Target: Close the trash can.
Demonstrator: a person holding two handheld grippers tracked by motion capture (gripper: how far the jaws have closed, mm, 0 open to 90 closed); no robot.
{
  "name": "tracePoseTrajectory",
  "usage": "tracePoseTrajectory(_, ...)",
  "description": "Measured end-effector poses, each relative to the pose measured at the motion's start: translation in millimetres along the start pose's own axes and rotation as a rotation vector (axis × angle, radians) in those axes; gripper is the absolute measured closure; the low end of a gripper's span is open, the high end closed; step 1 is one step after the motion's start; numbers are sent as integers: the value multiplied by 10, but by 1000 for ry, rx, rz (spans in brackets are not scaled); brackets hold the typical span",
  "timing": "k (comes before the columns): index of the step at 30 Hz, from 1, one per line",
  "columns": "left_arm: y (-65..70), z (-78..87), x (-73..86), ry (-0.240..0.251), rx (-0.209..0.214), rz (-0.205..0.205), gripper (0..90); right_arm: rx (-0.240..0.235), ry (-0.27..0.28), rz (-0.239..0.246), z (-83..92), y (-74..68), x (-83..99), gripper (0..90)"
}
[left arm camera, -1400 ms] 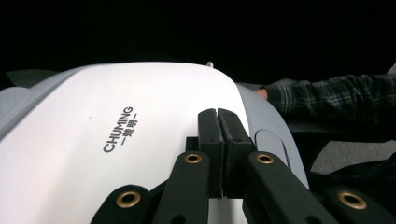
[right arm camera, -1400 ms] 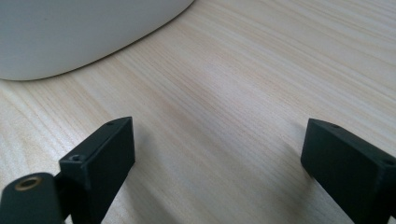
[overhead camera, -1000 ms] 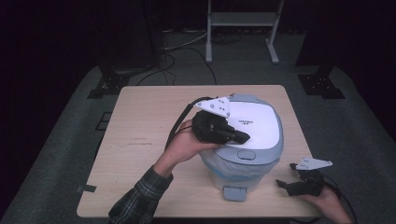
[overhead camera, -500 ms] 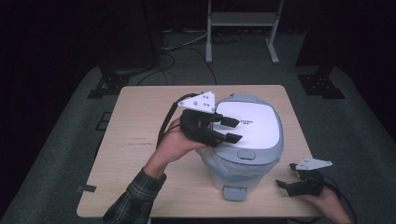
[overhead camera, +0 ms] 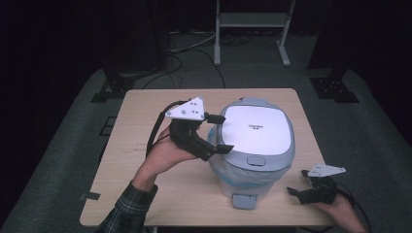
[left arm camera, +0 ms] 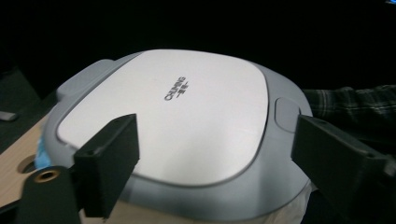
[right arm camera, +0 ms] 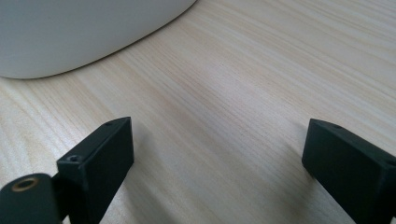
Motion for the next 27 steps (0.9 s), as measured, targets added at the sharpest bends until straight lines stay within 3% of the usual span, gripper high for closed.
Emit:
tracePoseTrajectory(8, -44, 126, 171, 5, -67, 16, 32, 0, 0, 0, 0, 0, 0, 80)
tracePoseTrajectory(10, -74, 180, 264, 6, -95, 18, 24, 0, 0, 0, 0, 0, 0, 79)
tracePoseTrajectory(17, -120, 285, 459, 17, -131, 52, 22, 0, 0, 0, 0, 0, 0, 79)
tracePoseTrajectory(27, -162, 421, 786, 6, -214, 45, 22, 2, 0, -2, 3, -2, 3, 80)
Point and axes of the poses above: each handheld gripper's, and its own axes: z roughly backward along the jaws, x roughly out of its underside, y roughly to its right, the point moved 8 cm from there along -z, roughly forward along the jaws, and after that the axes turned 4 degrees about x, right-handed, at the moved point
